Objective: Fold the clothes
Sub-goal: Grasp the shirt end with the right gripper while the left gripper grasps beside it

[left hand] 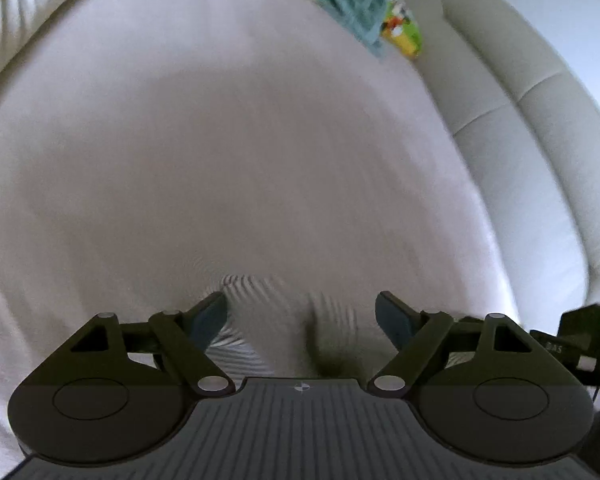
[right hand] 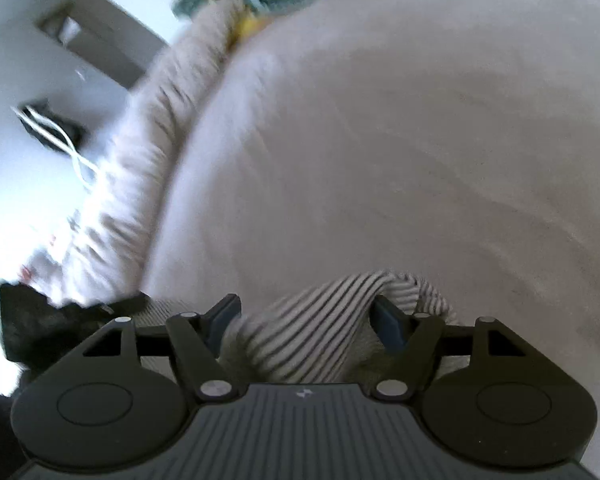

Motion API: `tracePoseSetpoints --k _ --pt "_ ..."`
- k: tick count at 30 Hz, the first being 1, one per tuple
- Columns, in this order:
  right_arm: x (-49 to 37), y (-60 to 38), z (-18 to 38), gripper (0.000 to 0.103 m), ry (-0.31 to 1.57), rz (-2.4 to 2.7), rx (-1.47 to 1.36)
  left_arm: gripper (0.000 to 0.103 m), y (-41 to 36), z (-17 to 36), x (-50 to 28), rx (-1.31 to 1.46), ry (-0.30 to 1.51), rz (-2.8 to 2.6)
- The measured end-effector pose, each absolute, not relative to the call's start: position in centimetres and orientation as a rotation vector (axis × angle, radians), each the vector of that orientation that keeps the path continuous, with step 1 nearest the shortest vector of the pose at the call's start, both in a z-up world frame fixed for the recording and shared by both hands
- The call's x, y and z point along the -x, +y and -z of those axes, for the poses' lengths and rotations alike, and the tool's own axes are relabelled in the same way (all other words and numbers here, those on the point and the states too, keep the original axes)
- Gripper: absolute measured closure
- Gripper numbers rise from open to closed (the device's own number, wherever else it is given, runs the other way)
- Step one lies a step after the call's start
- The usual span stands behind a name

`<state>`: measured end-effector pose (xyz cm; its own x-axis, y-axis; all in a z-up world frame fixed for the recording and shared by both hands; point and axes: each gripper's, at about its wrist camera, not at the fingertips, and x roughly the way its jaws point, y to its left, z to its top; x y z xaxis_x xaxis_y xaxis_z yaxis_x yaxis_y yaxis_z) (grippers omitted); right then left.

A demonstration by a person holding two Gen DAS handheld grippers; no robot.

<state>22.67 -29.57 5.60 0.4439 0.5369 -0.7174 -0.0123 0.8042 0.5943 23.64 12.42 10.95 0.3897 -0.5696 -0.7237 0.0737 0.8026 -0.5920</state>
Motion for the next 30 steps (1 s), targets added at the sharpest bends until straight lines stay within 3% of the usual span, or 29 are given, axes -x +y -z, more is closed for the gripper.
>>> tracePoseSetpoints --k 9,16,19,20,21,23,28,30 --pt "-19.3 -30.1 -3.4 0.031 1.202 -0.373 -0.421 0.017 10.2 -8.3 -20.5 0.438 1.311 0.462" --pt "-16.3 -30.5 -3.5 0.031 1.316 -0.399 -0.477 0.017 11.5 -9.0 -21.5 0.551 1.255 0.436" --pt "-15.8 -31.6 -2.8 0.031 1.289 -0.328 -0.643 0.020 11.2 -8.9 -21.9 0.595 1.239 0.399" --pt "-15.8 -32.3 -2.5 0.037 1.270 -0.302 -0.717 0.026 10.7 -8.8 -22.2 0.597 1.234 0.384" --pt "-16.0 -32.5 -2.3 0.049 1.262 -0.298 -0.738 0.030 10.2 -8.8 -22.4 0.599 1.230 0.369" --pt "-16.4 -33.1 -1.9 0.057 1.246 -0.290 -0.780 0.047 8.9 -8.5 -23.0 0.586 1.231 0.356" --pt "-17.4 -33.2 -1.4 0.059 1.240 -0.296 -0.771 0.045 7.2 -7.9 -23.2 0.526 1.282 0.342" --pt "-17.3 -32.8 -2.2 0.065 1.239 -0.307 -0.719 0.053 6.4 -8.4 -23.1 0.487 1.277 0.339"
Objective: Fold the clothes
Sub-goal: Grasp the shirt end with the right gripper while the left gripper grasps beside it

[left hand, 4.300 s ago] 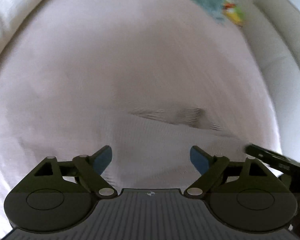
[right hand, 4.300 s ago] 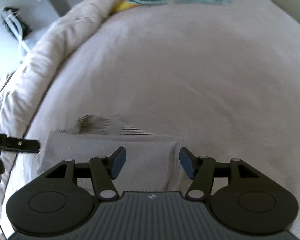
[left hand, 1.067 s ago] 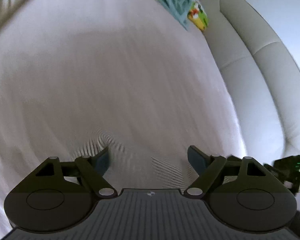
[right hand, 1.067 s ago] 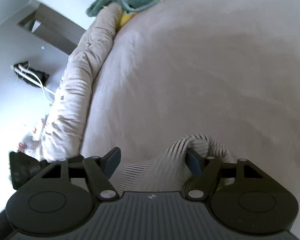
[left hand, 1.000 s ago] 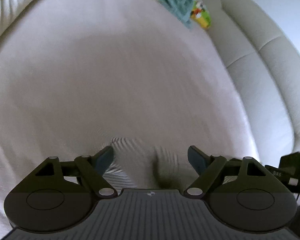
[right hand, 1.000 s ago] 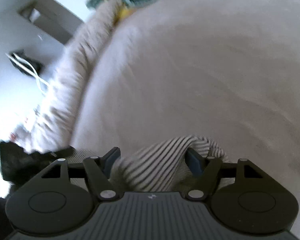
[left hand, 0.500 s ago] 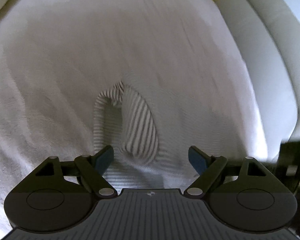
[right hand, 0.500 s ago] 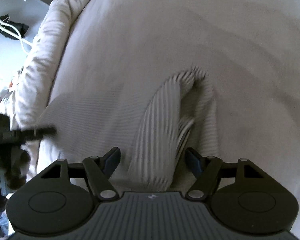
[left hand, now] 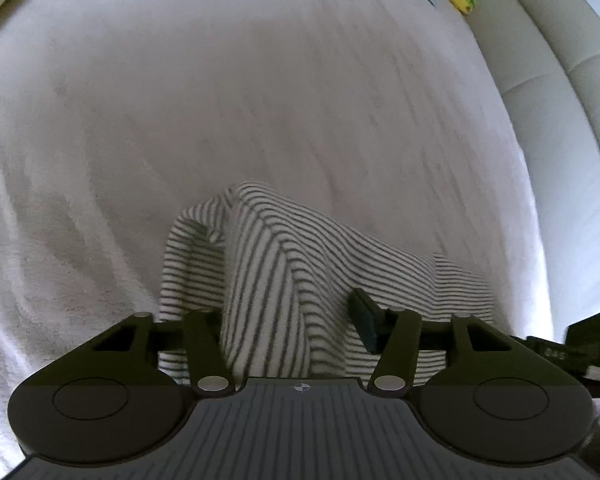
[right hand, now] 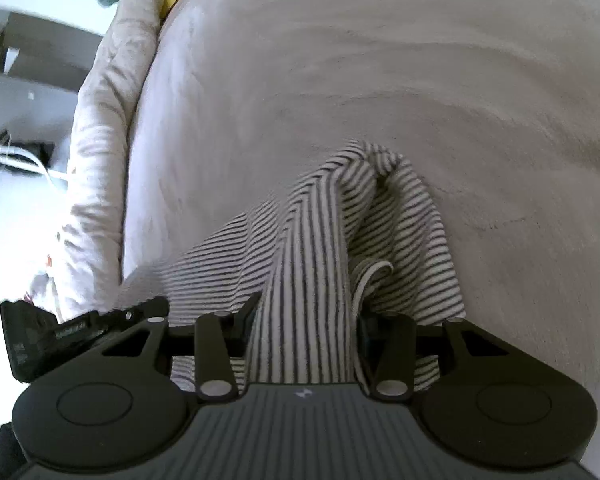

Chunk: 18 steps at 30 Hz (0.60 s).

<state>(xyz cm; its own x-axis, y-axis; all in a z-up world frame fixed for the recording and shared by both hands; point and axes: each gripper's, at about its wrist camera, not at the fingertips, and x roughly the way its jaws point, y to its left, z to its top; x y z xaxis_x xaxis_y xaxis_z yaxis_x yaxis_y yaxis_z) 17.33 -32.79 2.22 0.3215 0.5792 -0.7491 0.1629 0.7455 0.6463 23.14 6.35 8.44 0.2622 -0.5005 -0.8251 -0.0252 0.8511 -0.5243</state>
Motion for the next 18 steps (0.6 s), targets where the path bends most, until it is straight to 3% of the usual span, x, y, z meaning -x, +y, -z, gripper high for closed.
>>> tracePoseSetpoints --k 2,9,13,14,18 --pt "-16.8 -32.7 -3.6 0.071 1.228 -0.348 -0.655 0.071 6.0 -9.8 -22.3 0.443 1.259 0.362" --pt "-14.1 -34.7 -7.4 0.077 1.212 -0.421 -0.572 0.074 5.3 -13.6 -16.1 0.393 1.250 0.453" --pt "-12.3 -34.9 -7.2 0.070 1.270 -0.415 -0.463 0.051 5.4 -11.5 -13.2 0.403 1.286 0.387" --pt "-11.9 -34.5 -6.9 0.064 1.282 -0.410 -0.418 0.049 5.6 -10.6 -12.7 0.420 1.298 0.363" --pt "-10.7 -34.3 -6.7 0.063 1.247 -0.412 -0.402 0.048 6.5 -8.8 -12.2 0.491 1.286 0.316"
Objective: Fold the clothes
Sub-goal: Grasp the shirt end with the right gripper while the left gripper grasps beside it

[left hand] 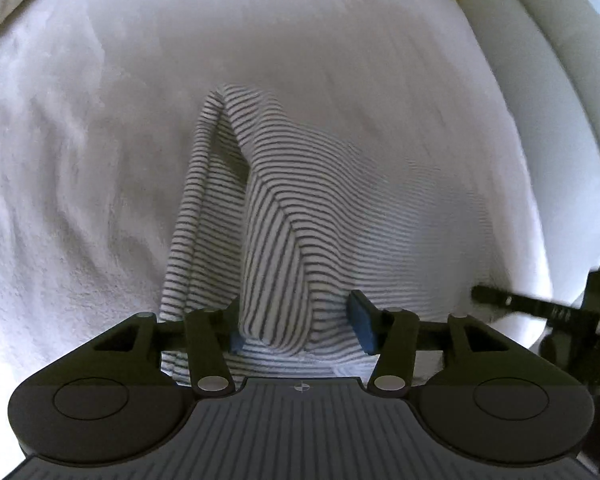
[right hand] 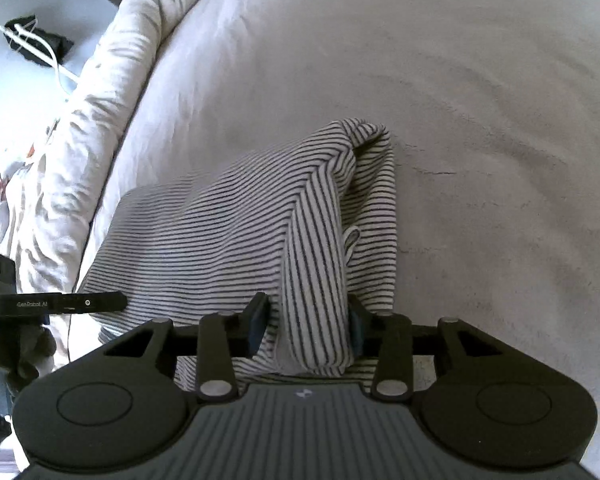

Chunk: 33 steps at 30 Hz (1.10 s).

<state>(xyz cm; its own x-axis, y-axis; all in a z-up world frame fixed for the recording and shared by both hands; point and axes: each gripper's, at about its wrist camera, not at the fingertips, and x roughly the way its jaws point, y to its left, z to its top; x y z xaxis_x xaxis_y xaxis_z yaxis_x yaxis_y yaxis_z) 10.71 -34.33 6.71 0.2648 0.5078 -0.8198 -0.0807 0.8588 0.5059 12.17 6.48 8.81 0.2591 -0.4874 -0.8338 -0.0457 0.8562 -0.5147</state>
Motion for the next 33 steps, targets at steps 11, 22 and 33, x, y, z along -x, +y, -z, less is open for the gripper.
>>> tracePoseSetpoints --k 11,22,33 --pt "-8.3 -37.3 -8.5 0.063 1.138 -0.381 -0.408 0.020 1.0 -16.1 -9.7 0.007 0.990 0.149" --pt "-10.7 -37.0 -6.9 0.075 1.182 -0.431 -0.608 0.010 -21.2 -9.7 -5.6 -0.514 0.739 0.613" --pt "-11.0 -36.8 -7.3 0.080 1.158 -0.459 -0.709 0.059 -23.0 -8.6 -7.1 -0.545 0.714 0.647"
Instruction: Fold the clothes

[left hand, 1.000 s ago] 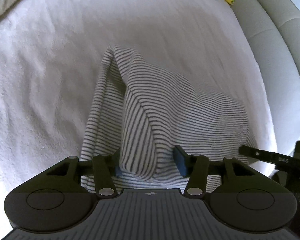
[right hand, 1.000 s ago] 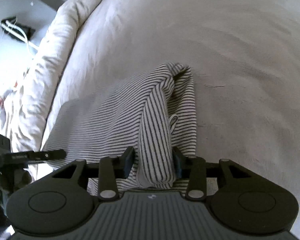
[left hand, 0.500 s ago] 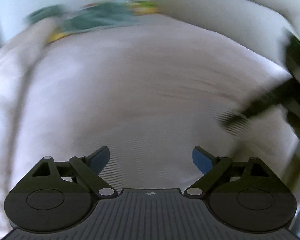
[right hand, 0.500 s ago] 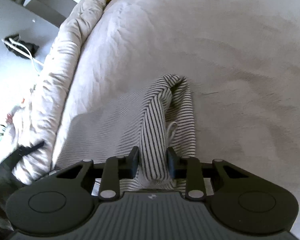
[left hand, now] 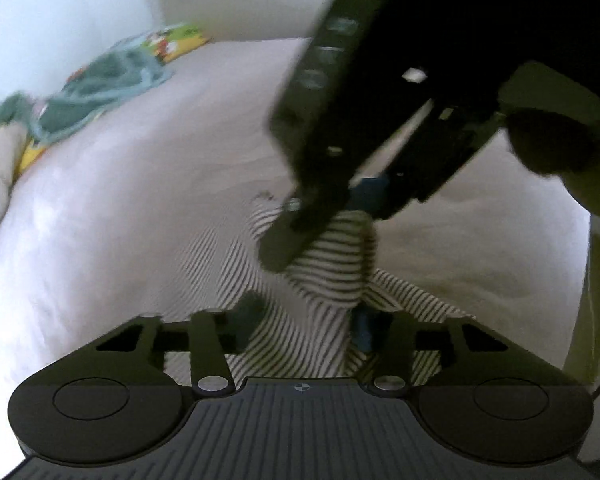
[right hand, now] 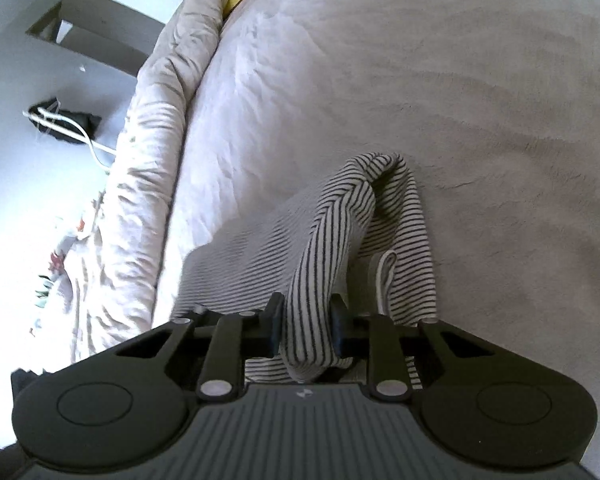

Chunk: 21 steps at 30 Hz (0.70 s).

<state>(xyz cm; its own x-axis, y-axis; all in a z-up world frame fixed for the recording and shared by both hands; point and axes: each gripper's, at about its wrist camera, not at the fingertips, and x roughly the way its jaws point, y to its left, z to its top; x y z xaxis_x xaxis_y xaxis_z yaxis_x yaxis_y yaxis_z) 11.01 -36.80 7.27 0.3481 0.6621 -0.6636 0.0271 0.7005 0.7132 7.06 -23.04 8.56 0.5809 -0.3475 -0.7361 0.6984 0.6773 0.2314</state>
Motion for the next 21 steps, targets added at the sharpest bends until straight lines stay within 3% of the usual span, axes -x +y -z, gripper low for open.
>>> tracePoseSetpoints --k 2,5,12,19,21 --pt "-10.9 -36.8 -7.5 0.080 1.153 -0.471 -0.733 0.070 -22.3 -9.6 -6.3 -0.575 0.686 0.660" --pt "-10.6 -36.8 -8.1 0.080 1.146 -0.500 -0.755 0.075 -21.5 -10.7 -5.4 -0.629 0.647 0.685" --pt "-8.9 -37.4 -5.7 0.080 1.221 -0.429 -0.787 0.077 -22.0 -8.9 -4.0 -0.733 0.671 0.782" --pt "-7.8 -38.9 -2.8 0.075 1.303 -0.330 -0.727 0.053 -22.1 -7.3 -4.9 -0.659 0.757 0.830" --pt "-7.6 -38.5 -4.3 0.062 1.266 -0.341 -0.627 0.047 -20.9 -8.0 -5.6 -0.594 0.800 0.824"
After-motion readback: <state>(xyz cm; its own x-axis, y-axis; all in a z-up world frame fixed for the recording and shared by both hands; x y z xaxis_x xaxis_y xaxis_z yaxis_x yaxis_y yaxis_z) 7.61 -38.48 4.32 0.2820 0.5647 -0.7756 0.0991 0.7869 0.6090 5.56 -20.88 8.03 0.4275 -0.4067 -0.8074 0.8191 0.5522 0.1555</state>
